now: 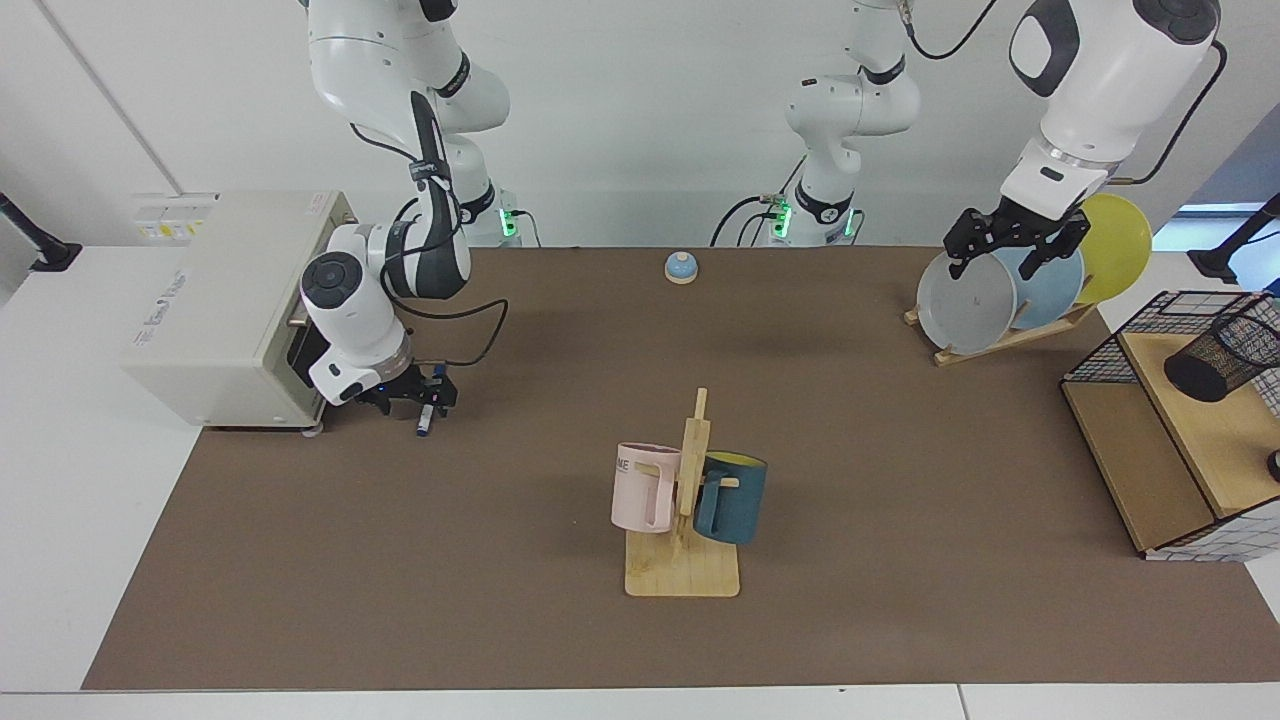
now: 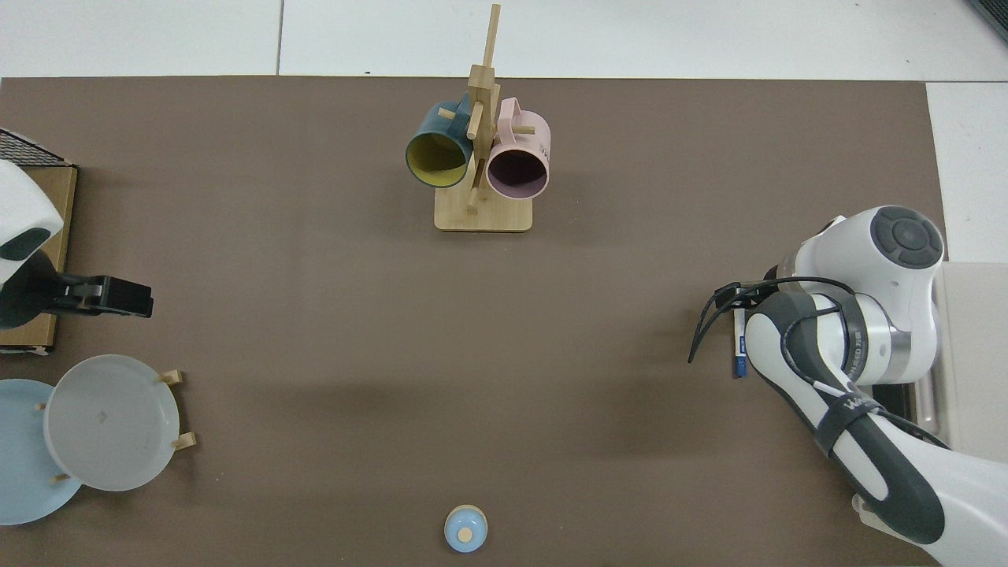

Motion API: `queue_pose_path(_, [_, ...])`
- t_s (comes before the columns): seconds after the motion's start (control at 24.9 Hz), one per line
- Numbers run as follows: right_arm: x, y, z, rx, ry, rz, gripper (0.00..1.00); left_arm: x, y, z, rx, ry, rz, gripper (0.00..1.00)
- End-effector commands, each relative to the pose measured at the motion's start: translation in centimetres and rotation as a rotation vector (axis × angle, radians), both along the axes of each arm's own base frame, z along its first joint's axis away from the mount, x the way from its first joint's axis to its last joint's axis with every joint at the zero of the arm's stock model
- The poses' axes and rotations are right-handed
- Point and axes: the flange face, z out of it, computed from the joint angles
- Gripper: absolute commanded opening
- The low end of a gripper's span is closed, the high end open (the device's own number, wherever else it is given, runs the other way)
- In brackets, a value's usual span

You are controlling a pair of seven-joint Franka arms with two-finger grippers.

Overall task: Put markers into pen holder
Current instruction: 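Grasp the blue marker with the right gripper and lift it, then carry the marker to the middle while the left gripper reaches toward it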

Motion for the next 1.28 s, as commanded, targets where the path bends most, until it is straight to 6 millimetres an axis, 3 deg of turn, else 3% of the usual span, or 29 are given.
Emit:
queue_pose_path(0.0, [0.1,-0.2,-1.0,0.005,-0.015,-0.037,1.00,-0.7,0.4,0.3,0.011,-0.008,-0.009,1.00])
queue_pose_path(0.24, [0.2,-0.1,-1.4,0.004,-0.019,-0.043,0.96,-1.0,0.4,0.7,0.007,0.014,-0.027,1.00])
queue_pose_path(0.32, [0.2,-0.3,-1.6,0.003,-0.018,-0.044,0.77,-1.0,0.4,0.8,0.003,0.018,-0.080,1.00])
queue_pose_path(0.48, [0.2,-0.3,-1.5,0.003,-0.018,-0.044,0.23,-0.8,0.4,0.8,-0.004,0.006,-0.296,1.00])
queue_pose_path(0.56, [0.2,-0.3,-1.5,0.002,-0.018,-0.043,0.04,-0.7,0.4,0.9,-0.007,0.002,-0.374,1.00])
queue_pose_path(0.6, [0.2,-0.3,-1.5,0.003,-0.016,-0.043,0.00,-0.7,0.3,0.8,-0.015,0.002,-0.407,1.00])
queue_pose_path(1.04, [-0.2,0.0,-1.6,0.002,0.015,-0.115,0.00,-0.8,-3.0,0.8,-0.031,0.000,-0.705,1.00])
queue_pose_path(1.16, [-0.5,1.0,-1.0,0.058,0.067,-0.236,0.00,-0.7,-4.3,0.7,-0.030,-0.007,-0.840,1.00])
queue_pose_path(1.24, [-0.5,1.8,0.4,0.142,0.125,-0.341,0.00,-0.6,-5.4,0.8,-0.025,-0.021,-0.939,1.00])
